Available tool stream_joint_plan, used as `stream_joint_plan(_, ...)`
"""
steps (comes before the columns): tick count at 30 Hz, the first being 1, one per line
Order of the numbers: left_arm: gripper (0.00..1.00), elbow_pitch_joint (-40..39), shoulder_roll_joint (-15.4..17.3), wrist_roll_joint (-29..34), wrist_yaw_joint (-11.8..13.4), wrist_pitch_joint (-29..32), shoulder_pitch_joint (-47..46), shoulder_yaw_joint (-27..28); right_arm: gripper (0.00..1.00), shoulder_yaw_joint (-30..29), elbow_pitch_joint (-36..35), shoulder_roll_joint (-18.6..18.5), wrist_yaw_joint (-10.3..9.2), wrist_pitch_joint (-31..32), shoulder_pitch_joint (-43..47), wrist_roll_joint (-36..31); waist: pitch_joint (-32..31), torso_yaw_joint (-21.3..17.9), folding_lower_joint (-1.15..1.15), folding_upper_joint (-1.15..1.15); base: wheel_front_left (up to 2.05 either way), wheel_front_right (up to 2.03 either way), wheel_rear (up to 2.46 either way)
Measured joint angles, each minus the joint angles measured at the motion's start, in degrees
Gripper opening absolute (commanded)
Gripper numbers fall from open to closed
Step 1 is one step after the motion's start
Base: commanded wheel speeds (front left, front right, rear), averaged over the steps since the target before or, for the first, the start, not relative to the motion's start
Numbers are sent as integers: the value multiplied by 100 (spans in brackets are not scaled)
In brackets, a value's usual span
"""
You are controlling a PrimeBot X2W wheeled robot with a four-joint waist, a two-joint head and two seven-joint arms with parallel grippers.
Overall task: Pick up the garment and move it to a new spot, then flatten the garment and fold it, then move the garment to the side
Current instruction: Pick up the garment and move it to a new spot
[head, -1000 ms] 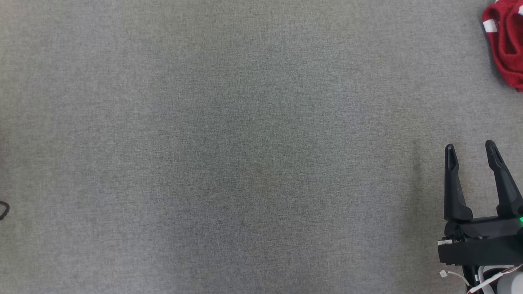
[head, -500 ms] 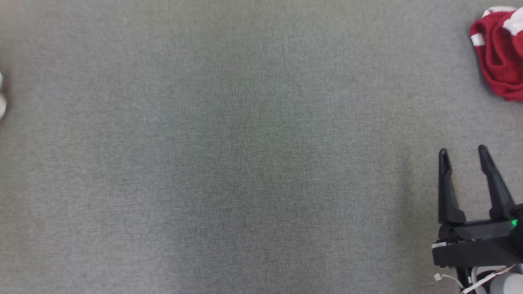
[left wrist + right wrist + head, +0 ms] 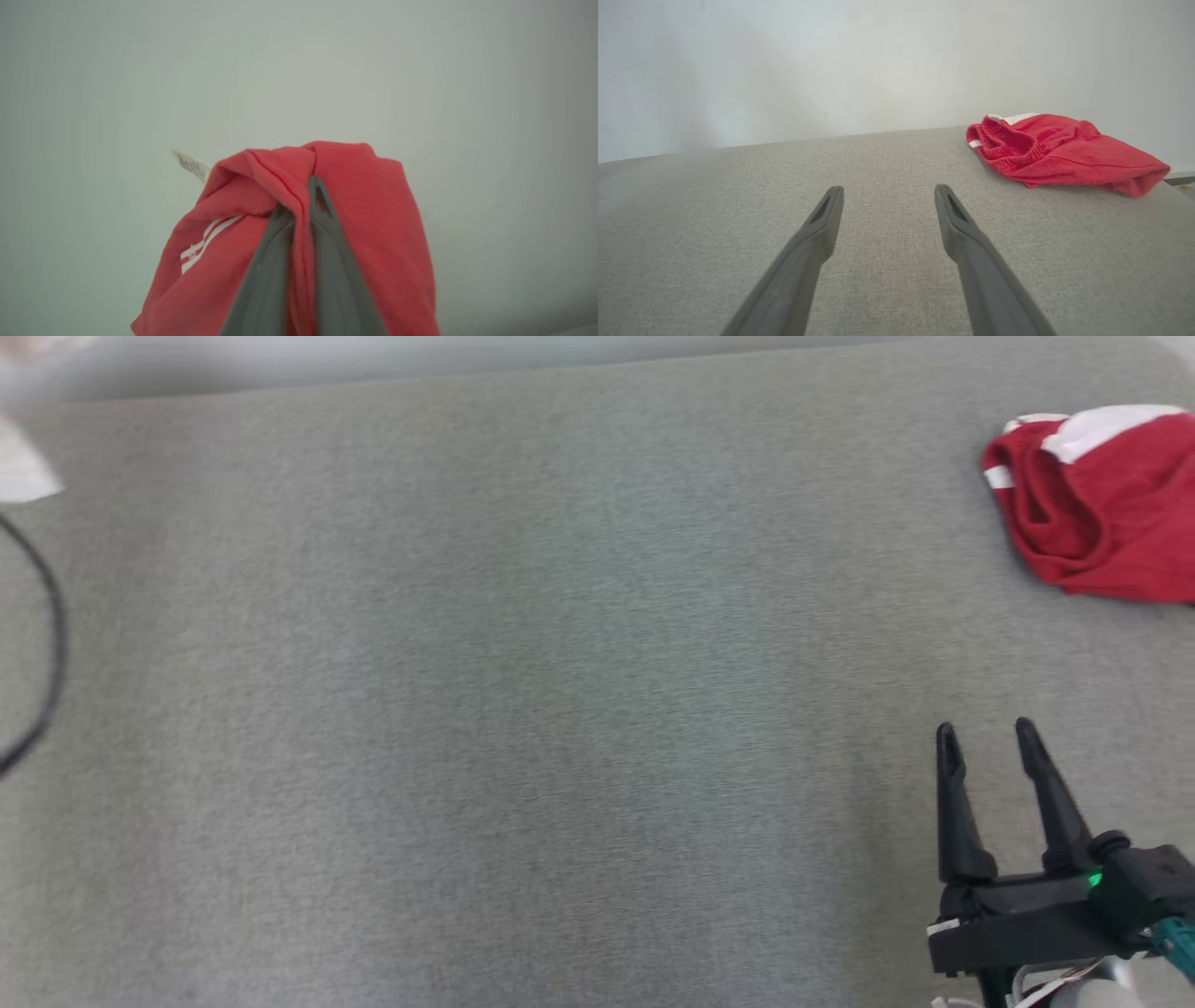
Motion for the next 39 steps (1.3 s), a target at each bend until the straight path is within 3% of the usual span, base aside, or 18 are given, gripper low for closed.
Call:
stream_joint_plan(9,0,-1452,-888,63,109,494,491,-861,100,136,552,99,0,-199,40,123,-362,-510,0,0,0,0,0)
stream_joint_plan(19,0,-1727,-1790,-69,259,544,1594,-1657,100,153,751,151,0,-253,114,157,-728,-968,-1,0,0,0,0)
stream_joint_plan(26,0,-1310,-2031,-164,394,285,2669,-1962,100,286,862,196,0,-276,80,249,-706,-1120,0,0,0,0,0)
stream_joint_plan(35,0,-224,-2024,-209,378,-136,3483,-2242,100,386,896,225,0,-278,-51,283,-566,-1237,0,0,0,0,0)
stream_joint_plan(36,32,-130,-1996,-153,355,-211,3507,-2282,100,390,904,226,0,-278,-60,283,-570,-1237,0,0,0,0,0)
stream_joint_plan(37,97,-60,-2016,-159,356,-304,3521,-2272,100,390,910,226,0,-278,-69,283,-577,-1231,0,0,0,0,0)
stream_joint_plan(39,100,52,-2034,-169,308,-441,3517,-2308,100,408,921,230,0,-278,-79,282,-606,-1205,1,0,0,0,0)
